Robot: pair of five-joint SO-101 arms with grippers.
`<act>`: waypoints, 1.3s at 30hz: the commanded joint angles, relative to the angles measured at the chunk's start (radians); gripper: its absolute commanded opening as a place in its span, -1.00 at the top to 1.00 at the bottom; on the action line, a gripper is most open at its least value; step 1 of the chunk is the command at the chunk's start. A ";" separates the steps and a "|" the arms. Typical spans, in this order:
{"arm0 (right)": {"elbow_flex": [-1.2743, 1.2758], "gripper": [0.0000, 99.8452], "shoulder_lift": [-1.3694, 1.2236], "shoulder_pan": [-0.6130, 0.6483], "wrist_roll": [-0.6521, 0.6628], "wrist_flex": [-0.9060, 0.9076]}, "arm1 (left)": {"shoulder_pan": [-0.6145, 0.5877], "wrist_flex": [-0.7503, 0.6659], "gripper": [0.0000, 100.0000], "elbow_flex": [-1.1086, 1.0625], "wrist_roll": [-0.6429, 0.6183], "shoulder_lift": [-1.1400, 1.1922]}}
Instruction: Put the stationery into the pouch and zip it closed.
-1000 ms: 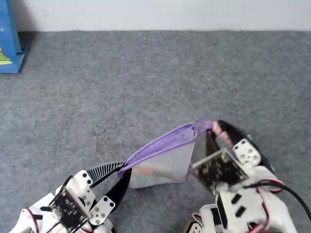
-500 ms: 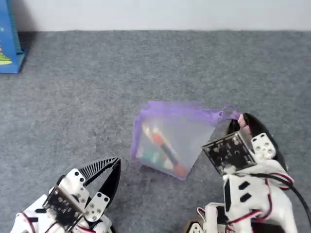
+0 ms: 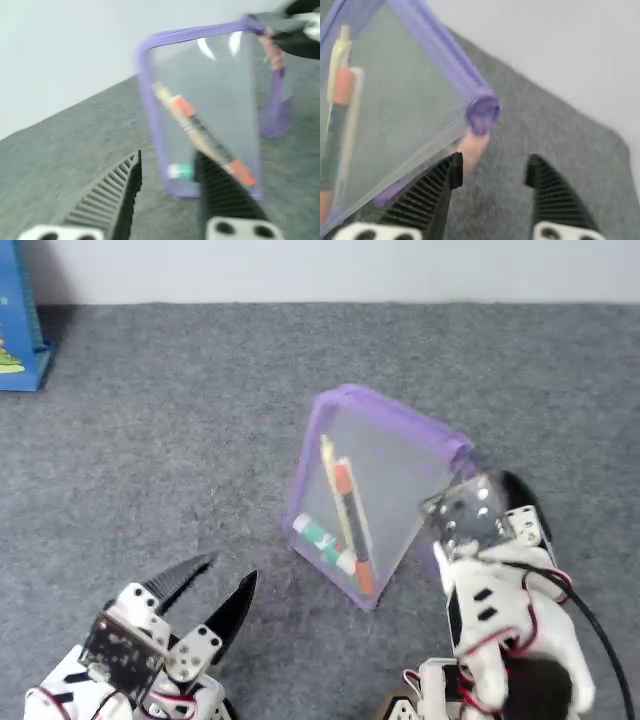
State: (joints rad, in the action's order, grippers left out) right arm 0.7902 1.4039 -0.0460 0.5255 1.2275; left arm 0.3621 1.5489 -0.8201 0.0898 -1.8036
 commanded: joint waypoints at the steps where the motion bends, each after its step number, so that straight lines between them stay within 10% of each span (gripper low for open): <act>1: 0.023 0.44 0.002 -0.038 -0.080 -0.033 | -0.137 -0.015 0.47 -0.001 0.003 0.009; 14: 0.025 0.46 0.002 -0.036 -0.356 0.159 | -0.284 -0.097 0.45 -0.159 0.005 0.009; 20: 0.040 0.99 0.002 -0.036 -0.430 0.189 | -0.285 -0.117 0.47 -0.283 0.005 0.011; 23: 0.107 0.89 0.002 -0.036 -0.434 0.188 | -0.285 -0.117 0.61 -0.292 0.006 0.011; 29: 0.344 0.98 0.002 -0.038 -0.428 0.068 | -0.284 -0.123 0.98 -0.352 0.075 0.011; 39: 0.620 0.98 0.004 -0.036 -0.428 -0.136 | -0.285 -0.196 0.97 -0.418 0.098 0.011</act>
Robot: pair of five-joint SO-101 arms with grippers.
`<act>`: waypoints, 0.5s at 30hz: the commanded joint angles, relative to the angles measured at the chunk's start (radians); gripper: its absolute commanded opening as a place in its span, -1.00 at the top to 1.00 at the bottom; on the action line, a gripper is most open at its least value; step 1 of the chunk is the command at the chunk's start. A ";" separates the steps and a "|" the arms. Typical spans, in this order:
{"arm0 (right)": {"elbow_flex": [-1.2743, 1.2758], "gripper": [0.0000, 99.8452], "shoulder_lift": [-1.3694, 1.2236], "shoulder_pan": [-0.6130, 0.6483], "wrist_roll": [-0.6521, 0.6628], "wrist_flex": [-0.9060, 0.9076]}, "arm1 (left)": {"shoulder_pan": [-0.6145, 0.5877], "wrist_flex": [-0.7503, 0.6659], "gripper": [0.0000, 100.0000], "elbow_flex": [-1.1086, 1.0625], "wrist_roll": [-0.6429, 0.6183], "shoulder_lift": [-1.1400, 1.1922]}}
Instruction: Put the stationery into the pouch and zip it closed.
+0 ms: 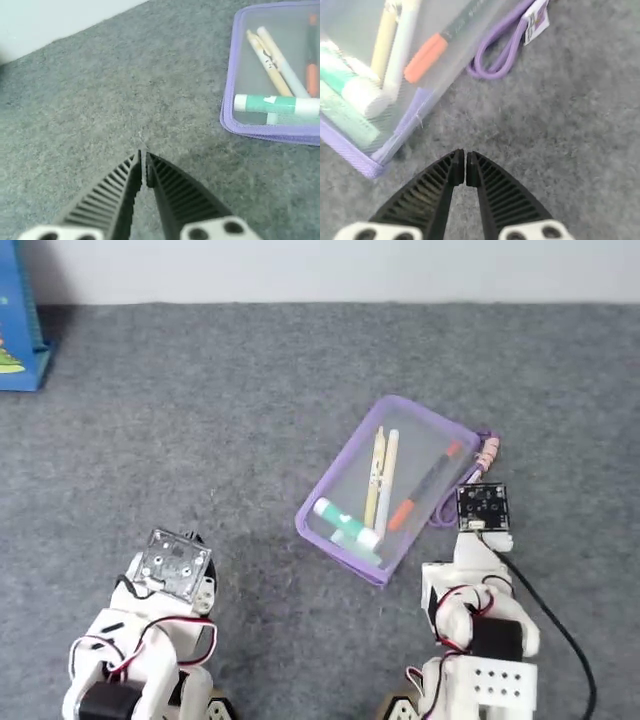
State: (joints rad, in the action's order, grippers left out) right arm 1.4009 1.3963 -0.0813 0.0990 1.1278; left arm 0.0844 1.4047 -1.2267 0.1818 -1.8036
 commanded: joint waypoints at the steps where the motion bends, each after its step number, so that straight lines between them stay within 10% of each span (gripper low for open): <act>1: 0.017 0.98 0.012 -0.001 -0.002 -0.038 | -0.006 -0.061 0.97 -0.019 0.006 0.011; 15: 0.144 0.98 0.012 0.183 -0.009 -0.056 | -0.003 -0.236 0.71 -0.432 0.005 0.011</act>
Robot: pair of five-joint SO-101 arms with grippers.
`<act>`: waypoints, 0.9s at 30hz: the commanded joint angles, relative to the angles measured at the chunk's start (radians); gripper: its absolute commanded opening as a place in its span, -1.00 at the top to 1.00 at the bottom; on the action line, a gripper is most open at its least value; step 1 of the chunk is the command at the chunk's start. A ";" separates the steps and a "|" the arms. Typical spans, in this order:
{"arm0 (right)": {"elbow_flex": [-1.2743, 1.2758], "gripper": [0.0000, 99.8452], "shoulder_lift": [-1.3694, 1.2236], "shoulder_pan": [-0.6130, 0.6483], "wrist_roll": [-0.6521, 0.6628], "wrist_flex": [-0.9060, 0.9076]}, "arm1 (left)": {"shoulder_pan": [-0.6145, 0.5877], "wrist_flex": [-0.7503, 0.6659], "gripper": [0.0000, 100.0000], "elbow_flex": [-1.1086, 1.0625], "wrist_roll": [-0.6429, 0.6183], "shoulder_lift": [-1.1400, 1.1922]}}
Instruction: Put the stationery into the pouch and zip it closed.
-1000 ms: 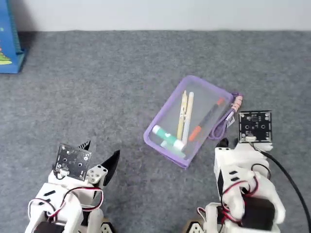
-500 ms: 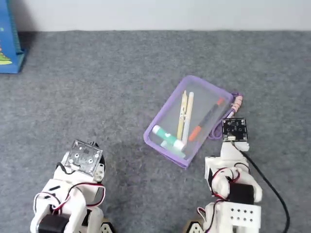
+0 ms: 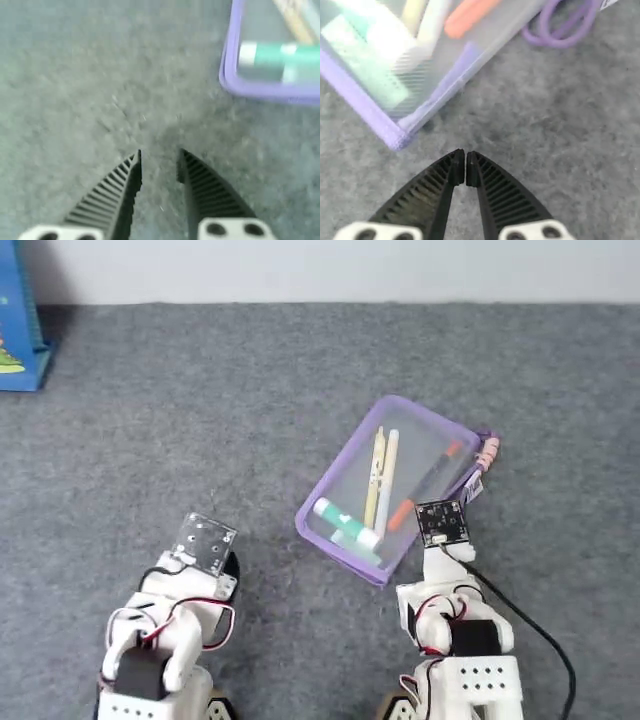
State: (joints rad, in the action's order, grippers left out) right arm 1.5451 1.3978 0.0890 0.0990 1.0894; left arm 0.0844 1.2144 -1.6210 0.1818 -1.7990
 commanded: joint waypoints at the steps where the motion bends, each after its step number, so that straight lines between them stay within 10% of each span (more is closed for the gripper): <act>1: 0.012 0.98 0.010 0.013 -0.009 -0.018 | -0.006 -0.063 0.71 -0.062 0.005 0.006; 14: 0.069 0.98 0.010 -0.007 -0.005 -0.048 | -0.017 0.028 0.71 -0.064 0.005 0.008; 27: 0.060 0.98 0.010 -0.081 -0.006 0.022 | -0.299 0.028 0.71 -0.064 0.006 0.006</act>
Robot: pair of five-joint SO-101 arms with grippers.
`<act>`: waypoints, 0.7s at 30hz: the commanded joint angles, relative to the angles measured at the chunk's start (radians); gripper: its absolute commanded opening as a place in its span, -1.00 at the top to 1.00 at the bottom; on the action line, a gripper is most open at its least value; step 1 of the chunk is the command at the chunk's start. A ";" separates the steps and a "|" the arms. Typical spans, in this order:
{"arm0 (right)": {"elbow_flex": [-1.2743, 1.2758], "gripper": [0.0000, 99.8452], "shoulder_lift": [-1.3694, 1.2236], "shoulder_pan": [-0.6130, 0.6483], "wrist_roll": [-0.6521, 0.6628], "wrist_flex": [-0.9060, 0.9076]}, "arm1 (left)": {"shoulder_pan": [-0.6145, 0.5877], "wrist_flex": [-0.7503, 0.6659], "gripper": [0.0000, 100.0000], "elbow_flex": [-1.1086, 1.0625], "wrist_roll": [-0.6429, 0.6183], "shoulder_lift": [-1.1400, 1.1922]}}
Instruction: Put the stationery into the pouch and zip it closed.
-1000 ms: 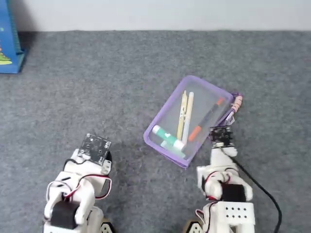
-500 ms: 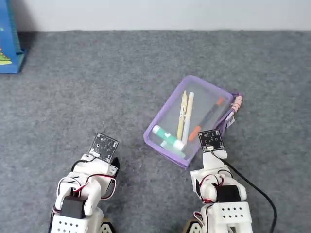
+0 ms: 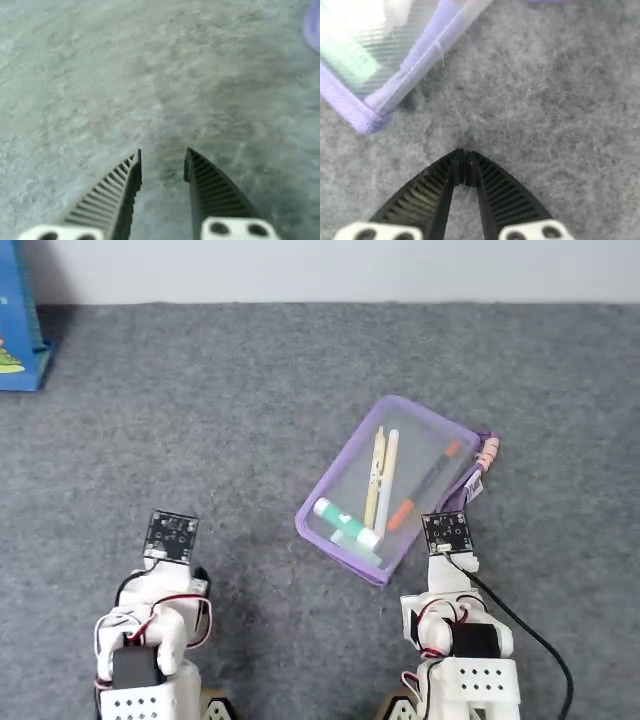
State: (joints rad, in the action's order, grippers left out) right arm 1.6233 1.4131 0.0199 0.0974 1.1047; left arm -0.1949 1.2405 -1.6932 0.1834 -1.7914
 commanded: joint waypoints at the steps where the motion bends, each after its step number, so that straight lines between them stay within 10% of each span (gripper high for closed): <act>1: -0.018 0.98 -0.005 -0.012 -0.005 0.007 | -0.006 0.005 0.71 0.008 0.005 -0.002; 12: -0.018 0.98 -0.005 -0.016 0.000 0.005 | -0.006 0.002 0.71 0.012 -0.405 -0.002; 21: -0.018 0.98 -0.005 -0.016 0.000 0.005 | -0.012 0.006 0.71 0.012 -0.450 -0.002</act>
State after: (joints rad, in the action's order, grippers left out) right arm 1.6233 1.4131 0.0107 0.0974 1.1047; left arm -0.1995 1.2405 -1.6932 -0.2509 -1.7914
